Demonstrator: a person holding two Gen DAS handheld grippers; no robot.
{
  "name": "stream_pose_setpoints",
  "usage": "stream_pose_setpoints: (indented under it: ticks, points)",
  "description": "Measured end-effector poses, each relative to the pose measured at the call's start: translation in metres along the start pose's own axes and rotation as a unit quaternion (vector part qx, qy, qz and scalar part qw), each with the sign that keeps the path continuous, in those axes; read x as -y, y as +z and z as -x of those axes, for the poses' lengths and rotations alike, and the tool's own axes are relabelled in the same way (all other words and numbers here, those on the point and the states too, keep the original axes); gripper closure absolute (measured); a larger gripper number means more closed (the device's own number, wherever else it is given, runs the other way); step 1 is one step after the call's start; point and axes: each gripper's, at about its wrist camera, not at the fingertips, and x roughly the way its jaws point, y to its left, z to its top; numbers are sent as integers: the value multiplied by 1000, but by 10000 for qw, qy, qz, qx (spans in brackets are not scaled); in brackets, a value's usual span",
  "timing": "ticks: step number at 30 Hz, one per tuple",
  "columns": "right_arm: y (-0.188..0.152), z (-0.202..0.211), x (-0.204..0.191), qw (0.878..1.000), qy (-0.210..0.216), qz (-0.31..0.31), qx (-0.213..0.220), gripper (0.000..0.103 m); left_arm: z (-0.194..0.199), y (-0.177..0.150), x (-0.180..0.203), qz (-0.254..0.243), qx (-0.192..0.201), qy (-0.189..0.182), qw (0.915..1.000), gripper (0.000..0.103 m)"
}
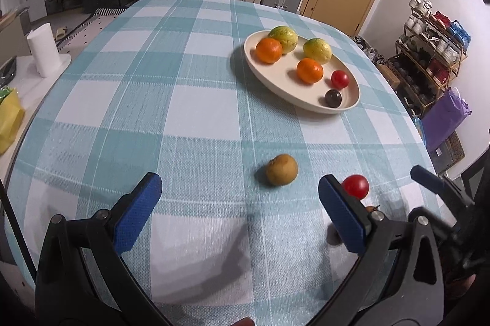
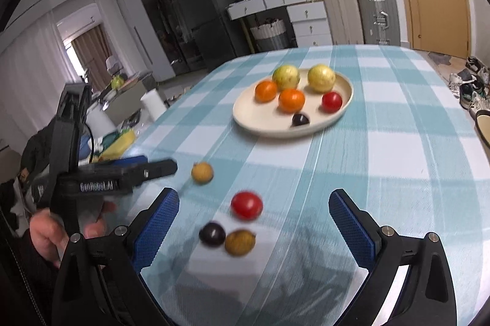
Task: Organize fruits
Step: 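Move both grippers back toward the fruits left on the cloth, then grasp the small brown pear with the right gripper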
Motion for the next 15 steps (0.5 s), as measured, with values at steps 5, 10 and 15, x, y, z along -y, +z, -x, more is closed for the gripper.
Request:
stream_pose_setpoints:
  ticks: [5,10,15]
  points:
    - [-15,-2,1,9999,-78,-52,-108,2,-1,-7,2,-18,-17,-31,10000,1]
    - [-23,-4,1,9997,-126,-110,-186,9,-3,-12,3,-49,-74,-51,9999,1]
    - [-27,-9,-1,9995,-159,-89,-244,20,-3,-15,-1,3,-93,-50,9999,1]
